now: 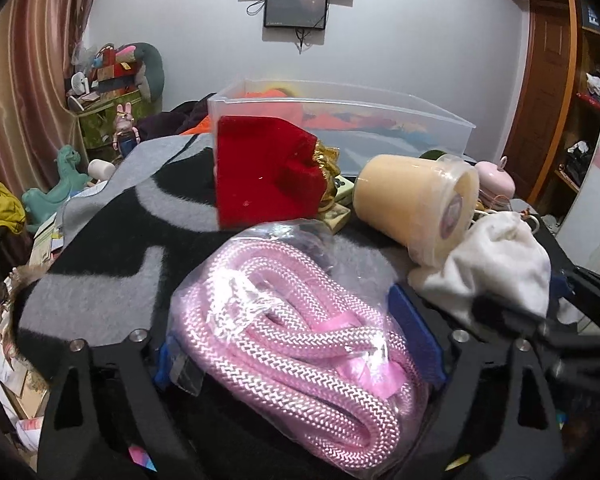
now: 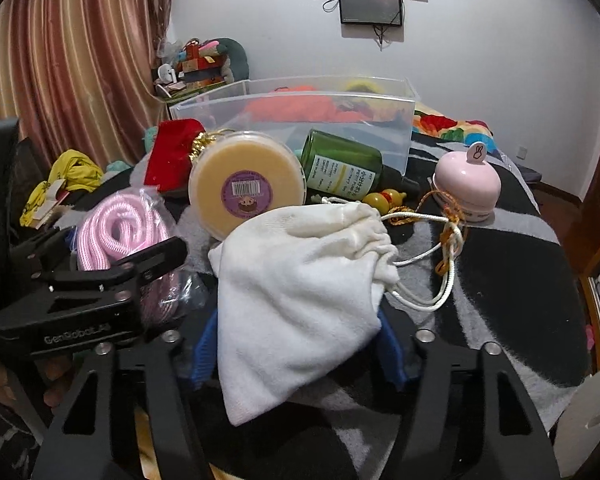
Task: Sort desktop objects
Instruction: 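Lift the pink rope bag with the left tool while the right tool lifts the white drawstring bag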
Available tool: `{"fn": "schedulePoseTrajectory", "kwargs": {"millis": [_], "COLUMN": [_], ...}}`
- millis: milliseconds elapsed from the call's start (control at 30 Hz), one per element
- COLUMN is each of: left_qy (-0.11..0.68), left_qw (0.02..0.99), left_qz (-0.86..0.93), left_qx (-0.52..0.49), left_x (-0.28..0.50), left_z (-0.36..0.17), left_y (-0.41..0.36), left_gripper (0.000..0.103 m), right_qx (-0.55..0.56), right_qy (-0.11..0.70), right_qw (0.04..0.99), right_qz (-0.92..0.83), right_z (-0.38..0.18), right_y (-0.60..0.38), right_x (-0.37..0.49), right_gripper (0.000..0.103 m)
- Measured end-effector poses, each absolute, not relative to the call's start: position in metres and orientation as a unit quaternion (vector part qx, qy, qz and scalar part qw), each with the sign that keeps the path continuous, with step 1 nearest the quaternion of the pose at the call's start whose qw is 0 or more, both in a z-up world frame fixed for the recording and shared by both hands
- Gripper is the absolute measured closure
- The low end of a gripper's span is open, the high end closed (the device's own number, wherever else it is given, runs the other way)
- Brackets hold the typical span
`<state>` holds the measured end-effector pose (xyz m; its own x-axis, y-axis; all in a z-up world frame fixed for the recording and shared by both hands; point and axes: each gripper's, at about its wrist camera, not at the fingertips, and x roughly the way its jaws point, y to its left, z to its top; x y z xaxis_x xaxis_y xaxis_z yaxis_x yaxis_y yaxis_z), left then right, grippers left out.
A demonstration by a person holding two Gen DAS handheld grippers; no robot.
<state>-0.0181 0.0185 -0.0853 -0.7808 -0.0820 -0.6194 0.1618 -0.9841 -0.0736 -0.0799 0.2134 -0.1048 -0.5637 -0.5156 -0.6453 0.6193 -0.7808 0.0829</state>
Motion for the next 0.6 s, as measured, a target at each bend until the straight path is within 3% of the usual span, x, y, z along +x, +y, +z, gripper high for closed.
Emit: {"fn": "schedulePoseTrajectory", "kwargs": {"millis": [67, 233, 333, 600], "left_qy": [0.067, 0.089, 0.100, 0.080], "left_qw": [0.067, 0.070, 0.064, 0.063], "left_qz": [-0.943, -0.944, -0.945, -0.954], "left_qx": [0.320, 0.309, 0.306, 0.282], "left_x": [-0.011, -0.002, 0.000, 0.008], "left_z": [-0.083, -0.071, -0.069, -0.054], "left_y": [0.014, -0.002, -0.007, 0.003], "left_gripper": [0.023, 0.054, 0.059, 0.065], "right_qx": [0.339, 0.332, 0.324, 0.300], "right_qy": [0.070, 0.054, 0.044, 0.022], "right_qw": [0.326, 0.330, 0.331, 0.332], "right_qz": [-0.880, -0.882, -0.885, -0.894], "right_z": [-0.105, -0.097, -0.090, -0.074], "right_y": [0.215, 0.224, 0.233, 0.242], "right_x": [-0.081, -0.080, -0.079, -0.078], "right_gripper": [0.047, 0.049, 0.054, 0.054]}}
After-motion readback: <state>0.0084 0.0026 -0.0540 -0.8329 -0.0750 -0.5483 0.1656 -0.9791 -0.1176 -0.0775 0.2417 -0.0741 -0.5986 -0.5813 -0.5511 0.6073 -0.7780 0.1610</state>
